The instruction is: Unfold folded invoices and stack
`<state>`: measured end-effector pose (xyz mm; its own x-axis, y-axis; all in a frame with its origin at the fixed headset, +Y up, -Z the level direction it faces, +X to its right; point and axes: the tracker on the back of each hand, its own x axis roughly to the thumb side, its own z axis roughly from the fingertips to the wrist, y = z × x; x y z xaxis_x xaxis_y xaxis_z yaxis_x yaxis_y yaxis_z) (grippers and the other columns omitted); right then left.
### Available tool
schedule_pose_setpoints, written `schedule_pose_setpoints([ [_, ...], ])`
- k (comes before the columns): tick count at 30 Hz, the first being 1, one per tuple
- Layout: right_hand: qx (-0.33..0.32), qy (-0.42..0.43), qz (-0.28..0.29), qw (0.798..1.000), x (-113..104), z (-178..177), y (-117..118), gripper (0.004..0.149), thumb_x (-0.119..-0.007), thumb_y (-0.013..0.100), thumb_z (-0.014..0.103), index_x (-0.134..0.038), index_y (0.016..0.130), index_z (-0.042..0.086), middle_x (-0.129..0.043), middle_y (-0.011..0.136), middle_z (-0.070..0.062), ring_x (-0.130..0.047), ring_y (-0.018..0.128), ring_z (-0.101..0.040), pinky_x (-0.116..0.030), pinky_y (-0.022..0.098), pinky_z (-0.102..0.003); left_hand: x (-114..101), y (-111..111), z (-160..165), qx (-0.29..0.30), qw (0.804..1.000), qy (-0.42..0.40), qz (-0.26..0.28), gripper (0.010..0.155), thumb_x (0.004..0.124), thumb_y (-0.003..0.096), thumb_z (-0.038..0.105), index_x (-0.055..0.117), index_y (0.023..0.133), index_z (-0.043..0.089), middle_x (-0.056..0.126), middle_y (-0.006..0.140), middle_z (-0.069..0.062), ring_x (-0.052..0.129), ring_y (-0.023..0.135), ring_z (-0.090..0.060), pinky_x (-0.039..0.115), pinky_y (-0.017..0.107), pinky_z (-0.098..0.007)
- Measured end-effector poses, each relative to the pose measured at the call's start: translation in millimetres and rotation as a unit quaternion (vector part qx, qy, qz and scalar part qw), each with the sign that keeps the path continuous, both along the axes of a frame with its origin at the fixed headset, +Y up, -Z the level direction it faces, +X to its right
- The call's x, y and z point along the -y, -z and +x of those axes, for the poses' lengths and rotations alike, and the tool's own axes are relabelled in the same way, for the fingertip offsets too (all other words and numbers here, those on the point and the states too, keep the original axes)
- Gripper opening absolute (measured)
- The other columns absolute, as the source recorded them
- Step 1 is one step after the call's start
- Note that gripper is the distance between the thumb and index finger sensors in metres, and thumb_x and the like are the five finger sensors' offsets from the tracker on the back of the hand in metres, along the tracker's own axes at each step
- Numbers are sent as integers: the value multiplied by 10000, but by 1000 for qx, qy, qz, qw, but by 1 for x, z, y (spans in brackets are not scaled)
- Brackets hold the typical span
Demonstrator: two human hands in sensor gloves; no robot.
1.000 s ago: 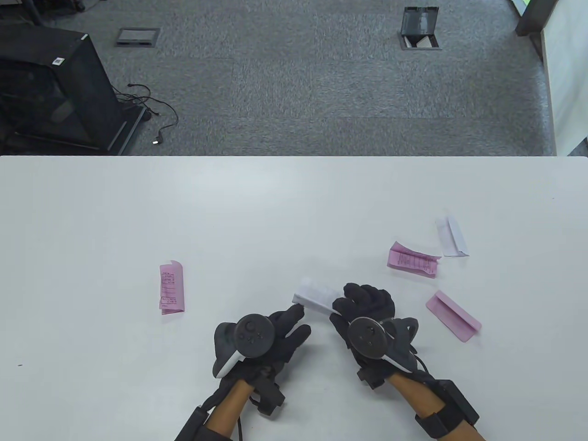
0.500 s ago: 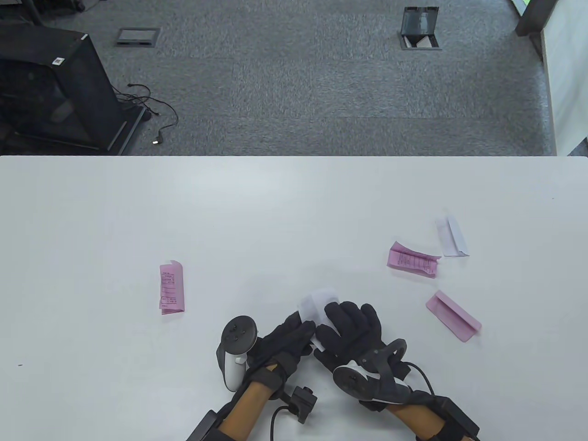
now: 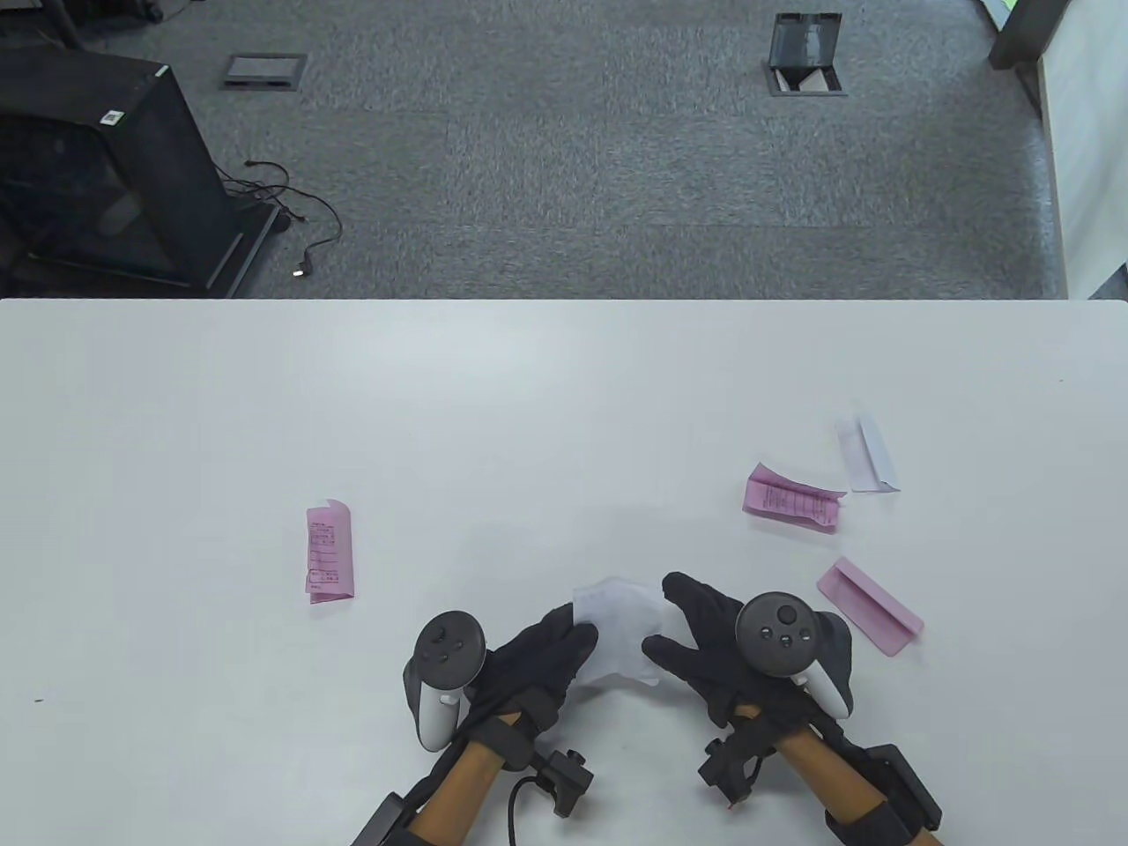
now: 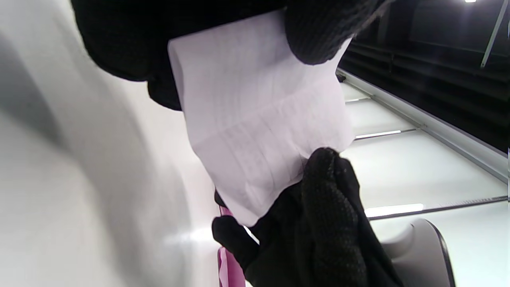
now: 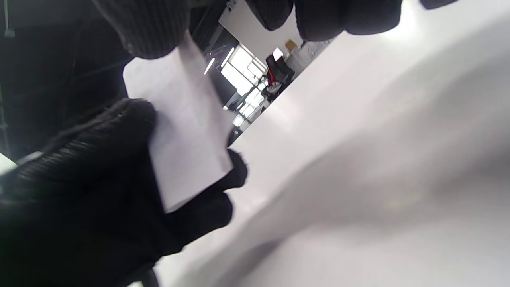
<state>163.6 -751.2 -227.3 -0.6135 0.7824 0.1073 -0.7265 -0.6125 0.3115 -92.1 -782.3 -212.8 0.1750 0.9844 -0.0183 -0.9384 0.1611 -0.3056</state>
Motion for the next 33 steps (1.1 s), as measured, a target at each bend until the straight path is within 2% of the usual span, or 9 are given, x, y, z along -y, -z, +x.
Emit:
schedule_pose_setpoints([
  [3, -16, 44, -29, 998, 4, -1, 1, 700, -697, 481, 490, -508, 1070, 162, -599, 1062, -179, -603, 941, -487, -488, 654, -701, -1, -1, 2, 9, 1000, 2, 10, 458, 745, 569, 350, 752, 1001, 198, 925, 936, -140, 858, 835, -413, 723, 613, -570],
  [6, -4, 79, -35, 996, 5, 1, 3, 428, -709, 494, 376, -782, 879, 204, -852, 880, -95, -822, 801, -395, -575, 640, -642, -1, -1, 4, 19, 1000, 1, 7, 461, 746, 571, 346, 748, 1005, 192, 917, 943, -153, 845, 842, -430, 712, 616, -581],
  [10, 24, 67, -13, 997, 4, 4, 3, 385, -742, 475, 363, -817, 818, 205, -905, 787, -84, -887, 699, -350, -628, 623, -597, -5, -5, -1, -25, 998, 55, 19, 567, 754, 572, 387, 625, 1079, 166, 797, 1024, -215, 727, 902, -494, 629, 647, -623],
  [14, 59, 46, 13, 997, 1, 10, 4, 369, -759, 466, 383, -807, 785, 205, -910, 737, -74, -899, 648, -322, -644, 616, -578, -32, -20, -1, -110, 967, 167, 161, 597, 790, 558, 432, 578, 1075, 224, 751, 1006, -144, 648, 944, -445, 611, 665, -538],
  [17, 71, 37, 23, 997, 2, 9, 5, 361, -770, 461, 401, -800, 766, 209, -908, 715, -66, -899, 629, -310, -645, 615, -574, -46, -27, 15, -78, 951, 191, 232, 484, 807, 541, 446, 712, 979, 263, 886, 842, -77, 806, 823, -359, 720, 580, -456],
  [19, 60, 34, 31, 997, 2, 7, 2, 359, -778, 455, 409, -801, 756, 214, -909, 707, -61, -901, 622, -307, -648, 613, -573, -40, -27, 26, -38, 953, 222, 205, 523, 806, 535, 470, 709, 994, 240, 900, 844, -92, 825, 805, -369, 739, 556, -448],
  [21, 45, 36, 41, 997, -2, 1, -2, 358, -783, 451, 417, -803, 749, 220, -911, 705, -56, -901, 622, -304, -647, 616, -573, -30, -24, 31, -2, 959, 219, 178, 689, 812, 519, 502, 580, 1086, 186, 814, 976, -152, 784, 853, -410, 734, 560, -453],
  [25, 6, 29, 75, 997, -8, -15, -11, 374, -782, 446, 441, -807, 750, 225, -909, 710, -56, -899, 630, -308, -645, 618, -574, -15, -21, 34, 79, 985, 106, 114, 844, 825, 505, 520, 431, 1134, 120, 654, 1084, -249, 716, 904, -473, 704, 585, -504],
  [33, -26, 88, 39, 995, -6, -17, -12, 462, -662, 480, 487, -801, 837, 229, -876, 770, -86, -861, 691, -347, -608, 632, -600, -12, -22, 25, 44, 990, 86, 100, 909, 878, 455, 539, 437, 1131, 121, 675, 1059, -231, 731, 901, -454, 681, 626, -545],
])
